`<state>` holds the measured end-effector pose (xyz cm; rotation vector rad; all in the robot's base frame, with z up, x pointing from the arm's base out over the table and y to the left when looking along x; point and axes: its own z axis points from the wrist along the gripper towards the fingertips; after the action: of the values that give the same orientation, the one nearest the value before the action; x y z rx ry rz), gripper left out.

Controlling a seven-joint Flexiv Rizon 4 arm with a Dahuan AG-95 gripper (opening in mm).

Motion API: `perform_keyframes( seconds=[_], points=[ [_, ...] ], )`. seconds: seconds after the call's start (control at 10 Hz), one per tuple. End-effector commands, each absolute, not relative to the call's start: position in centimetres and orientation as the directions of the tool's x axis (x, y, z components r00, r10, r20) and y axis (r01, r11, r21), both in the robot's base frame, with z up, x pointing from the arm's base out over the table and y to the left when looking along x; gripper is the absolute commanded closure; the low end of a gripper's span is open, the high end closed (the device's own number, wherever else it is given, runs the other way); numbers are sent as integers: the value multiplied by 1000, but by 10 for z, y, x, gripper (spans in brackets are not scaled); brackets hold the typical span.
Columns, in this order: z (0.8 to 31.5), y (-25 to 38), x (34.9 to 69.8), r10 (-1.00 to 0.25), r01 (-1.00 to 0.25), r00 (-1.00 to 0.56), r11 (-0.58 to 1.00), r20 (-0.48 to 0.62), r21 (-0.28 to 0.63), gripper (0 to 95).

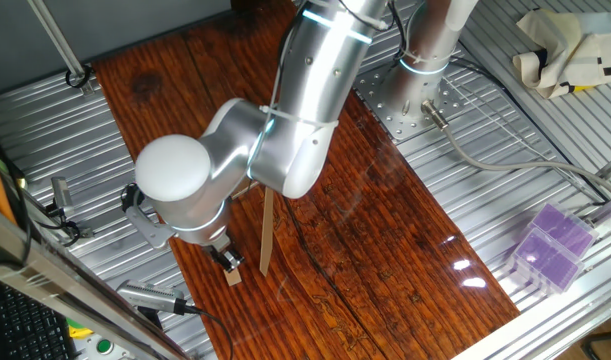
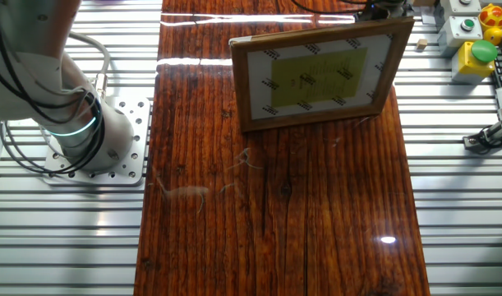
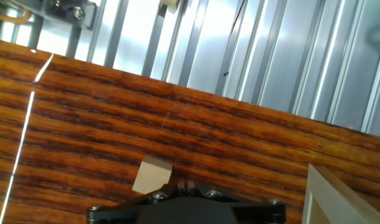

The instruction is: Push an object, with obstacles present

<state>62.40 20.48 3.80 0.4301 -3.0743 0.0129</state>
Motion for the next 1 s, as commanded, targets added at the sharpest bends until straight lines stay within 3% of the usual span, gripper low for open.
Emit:
perform_keyframes(
  seconds=[0.1, 1.0],
  points=[
    [33, 205, 625, -276, -276, -961, 961, 29, -4, 950],
    [24, 221, 621, -240, -240, -971, 971, 9, 0, 950]
  ],
)
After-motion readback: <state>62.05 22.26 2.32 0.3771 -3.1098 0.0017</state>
